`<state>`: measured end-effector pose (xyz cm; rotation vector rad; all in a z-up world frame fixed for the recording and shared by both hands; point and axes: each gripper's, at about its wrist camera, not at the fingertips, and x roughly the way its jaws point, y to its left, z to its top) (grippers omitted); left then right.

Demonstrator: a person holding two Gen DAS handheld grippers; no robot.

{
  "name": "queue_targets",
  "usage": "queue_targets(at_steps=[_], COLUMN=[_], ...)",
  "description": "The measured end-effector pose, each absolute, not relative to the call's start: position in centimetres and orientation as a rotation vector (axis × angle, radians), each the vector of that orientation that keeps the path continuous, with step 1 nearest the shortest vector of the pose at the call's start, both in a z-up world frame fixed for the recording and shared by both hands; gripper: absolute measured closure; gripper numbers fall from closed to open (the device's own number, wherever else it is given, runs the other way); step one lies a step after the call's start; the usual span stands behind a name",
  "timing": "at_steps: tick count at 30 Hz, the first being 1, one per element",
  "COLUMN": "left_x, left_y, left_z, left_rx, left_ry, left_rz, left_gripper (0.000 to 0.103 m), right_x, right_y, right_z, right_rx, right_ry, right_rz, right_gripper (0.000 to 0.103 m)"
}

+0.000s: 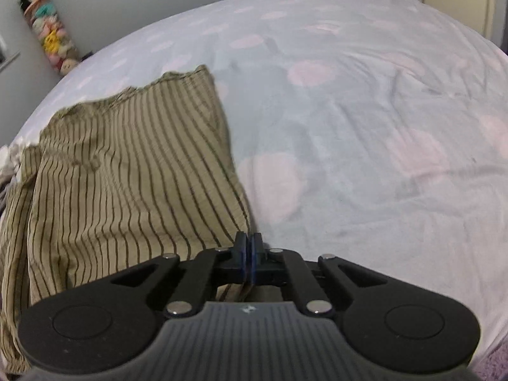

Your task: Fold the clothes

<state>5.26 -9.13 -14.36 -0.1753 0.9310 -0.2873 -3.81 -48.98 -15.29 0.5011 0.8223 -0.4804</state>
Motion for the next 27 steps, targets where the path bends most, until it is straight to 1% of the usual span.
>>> queue_targets(at_steps=[1, 2, 3, 4, 5, 6, 9, 11, 12, 13, 16, 18, 24, 27], left_x=[5.4, 5.5, 5.7, 6.1, 6.5, 7.3, 10.2, 12.3, 13.4, 14.6, 18.1, 20.2, 24.6, 25.7], left_y=[-8.9, -8.7, -8.4, -8.3, -8.2, -8.2, -8.6, -9.2, -9.6, -10.1, -11.3, -12.0, -13.7, -14.2], left_z=[-14.2, -14.0, -13.6, -13.1, -12.6, -12.3, -11.2, -10.9, -10.8, -10.8, -11.4, -12.0, -14.6, -15.3], left_rx=[-0.19, -0.204, -0.215, -0.217, -0.215, -0.211, -0.183, -0.157, -0.147, -0.137, -0.13, -0.132, -0.155, -0.166], left_ry=[0.932, 0.932, 0.925, 0.915, 0.904, 0.898, 0.887, 0.874, 0.87, 0.868, 0.878, 0.886, 0.914, 0.893], left_rz=[-0.291, -0.295, -0.296, -0.295, -0.297, -0.306, -0.34, -0.369, -0.382, -0.394, -0.425, -0.437, -0.425, -0.435], left_gripper=[0.096, 0.088, 0.085, 0.084, 0.083, 0.083, 0.082, 0.075, 0.073, 0.072, 0.071, 0.066, 0.066, 0.066], right_x=[-4.1, -4.4, -4.7, -5.0, -5.2, -5.4, -4.5, -3.2, -2.3, -1.4, 1.4, 3.7, 10.6, 13.8], right_y=[-49.0, -48.9, -48.9, -49.0, -49.1, -49.0, -49.5, -50.4, -51.0, -51.5, -52.9, -53.9, -57.0, -57.7], right_z=[-15.0, -14.6, -14.3, -13.8, -13.3, -12.8, -11.8, -11.6, -11.5, -11.5, -11.4, -11.7, -12.8, -13.2], right_rx=[0.507, 0.513, 0.519, 0.516, 0.513, 0.492, 0.438, 0.426, 0.431, 0.436, 0.424, 0.412, 0.383, 0.337], right_ry=[0.807, 0.792, 0.776, 0.761, 0.747, 0.74, 0.74, 0.745, 0.747, 0.75, 0.738, 0.74, 0.747, 0.755], right_rz=[-0.469, -0.458, -0.446, -0.437, -0.428, -0.422, -0.391, -0.372, -0.359, -0.346, -0.315, -0.302, -0.292, -0.29], right_gripper=[0.092, 0.09, 0.087, 0.083, 0.075, 0.072, 0.072, 0.072, 0.072, 0.071, 0.066, 0.065, 0.064, 0.064])
